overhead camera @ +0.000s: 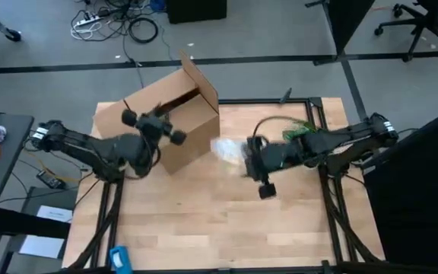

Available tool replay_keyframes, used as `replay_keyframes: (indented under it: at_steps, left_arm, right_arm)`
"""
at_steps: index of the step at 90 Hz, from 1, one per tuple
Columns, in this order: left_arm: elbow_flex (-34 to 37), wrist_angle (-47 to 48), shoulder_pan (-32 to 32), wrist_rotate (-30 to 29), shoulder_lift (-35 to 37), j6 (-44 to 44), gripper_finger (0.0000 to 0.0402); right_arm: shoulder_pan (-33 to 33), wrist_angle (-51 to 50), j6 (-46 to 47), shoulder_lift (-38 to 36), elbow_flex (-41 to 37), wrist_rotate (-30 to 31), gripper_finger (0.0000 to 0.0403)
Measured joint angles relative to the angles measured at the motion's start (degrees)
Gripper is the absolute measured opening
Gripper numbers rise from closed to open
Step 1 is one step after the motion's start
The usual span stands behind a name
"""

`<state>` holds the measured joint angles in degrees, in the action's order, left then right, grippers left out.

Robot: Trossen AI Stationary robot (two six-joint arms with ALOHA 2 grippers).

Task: Wrap mug
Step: Put the wrapped yellow mug into the box

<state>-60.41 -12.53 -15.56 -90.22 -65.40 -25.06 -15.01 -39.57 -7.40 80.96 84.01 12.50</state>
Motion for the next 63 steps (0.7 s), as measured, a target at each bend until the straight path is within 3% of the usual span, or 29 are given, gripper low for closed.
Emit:
replay_keyframes:
  at_steps: [13,19,23,31,37,44,54,63]
  left_arm:
    - [0.0,2.2,3.7,1.5,0.7,0.7,0.0092]
    - [0.0,6.3,4.6,6.3,0.7,5.4,0.0084]
    - [0.0,11.1,5.3,13.6,0.7,12.3,0.0077]
    - [-1.3,22.2,9.2,38.1,1.1,30.0,0.0059]
    - [-2.2,23.5,12.8,50.5,1.1,33.4,0.0045]
    - [-4.9,27.9,15.8,52.0,1.1,33.5,0.0028]
    - [-12.3,45.8,21.8,50.1,0.2,37.7,0.0006]
    - [-15.6,60.0,27.2,57.2,-2.3,46.2,0.0002]
  right_arm:
    - [3.0,3.8,-4.8,-0.1,0.0,-0.1,0.0038]
    - [3.8,4.2,-5.9,-0.1,0.0,-0.3,0.0035]
    - [4.3,4.4,-6.2,-0.1,0.0,-0.3,0.0034]
    - [4.8,4.1,-6.3,-0.1,0.0,0.0,0.0033]
    - [4.9,4.0,-6.3,-0.1,0.0,-0.1,0.0034]
    - [4.8,3.4,-6.3,-0.1,0.0,-0.2,0.0033]
    - [4.8,3.7,-6.2,-0.2,0.0,-0.2,0.0033]
    - [4.8,4.1,-6.2,-0.2,0.0,-0.2,0.0033]
